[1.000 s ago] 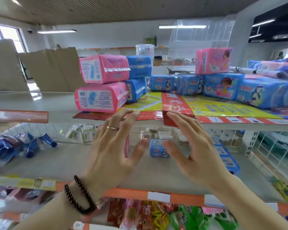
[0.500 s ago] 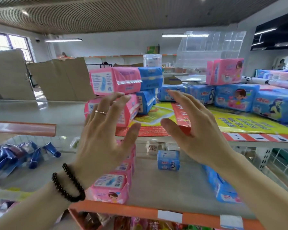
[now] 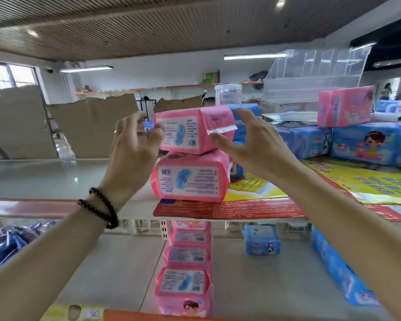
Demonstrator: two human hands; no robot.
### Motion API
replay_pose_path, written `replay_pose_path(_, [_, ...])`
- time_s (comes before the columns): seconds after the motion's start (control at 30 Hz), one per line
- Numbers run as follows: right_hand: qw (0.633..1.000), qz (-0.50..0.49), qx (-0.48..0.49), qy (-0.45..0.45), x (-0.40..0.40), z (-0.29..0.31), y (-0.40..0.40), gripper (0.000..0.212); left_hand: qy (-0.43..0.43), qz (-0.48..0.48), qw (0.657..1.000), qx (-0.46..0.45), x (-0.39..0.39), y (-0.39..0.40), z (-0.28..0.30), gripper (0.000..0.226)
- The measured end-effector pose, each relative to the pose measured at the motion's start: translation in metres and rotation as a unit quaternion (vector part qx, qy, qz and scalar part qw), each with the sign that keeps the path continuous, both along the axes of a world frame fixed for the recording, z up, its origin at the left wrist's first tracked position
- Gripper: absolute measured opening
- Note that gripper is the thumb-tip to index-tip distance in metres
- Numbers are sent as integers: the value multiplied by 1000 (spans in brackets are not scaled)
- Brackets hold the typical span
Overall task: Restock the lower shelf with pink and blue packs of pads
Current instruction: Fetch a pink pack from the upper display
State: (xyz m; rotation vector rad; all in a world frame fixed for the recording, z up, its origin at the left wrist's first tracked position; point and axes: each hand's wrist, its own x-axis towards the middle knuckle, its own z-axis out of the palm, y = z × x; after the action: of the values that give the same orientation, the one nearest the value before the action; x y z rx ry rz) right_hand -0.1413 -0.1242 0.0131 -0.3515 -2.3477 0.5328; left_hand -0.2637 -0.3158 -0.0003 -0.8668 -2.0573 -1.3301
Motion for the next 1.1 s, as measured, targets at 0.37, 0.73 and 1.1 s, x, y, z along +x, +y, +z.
replay_pose_path(0.37, [998,-9,-57,10,-25,2,-14,77,-281,-173,944,4,-63,12,11,52])
replay_pose_path(0.73, [980,78,-76,168,5,-17,6,72,-225,-289,914,176,-8,11,10,50])
replay_pose_path(1.1, [956,213,-47,196,70,-31,39,80,-200,-261,934,142,80,12,30,42])
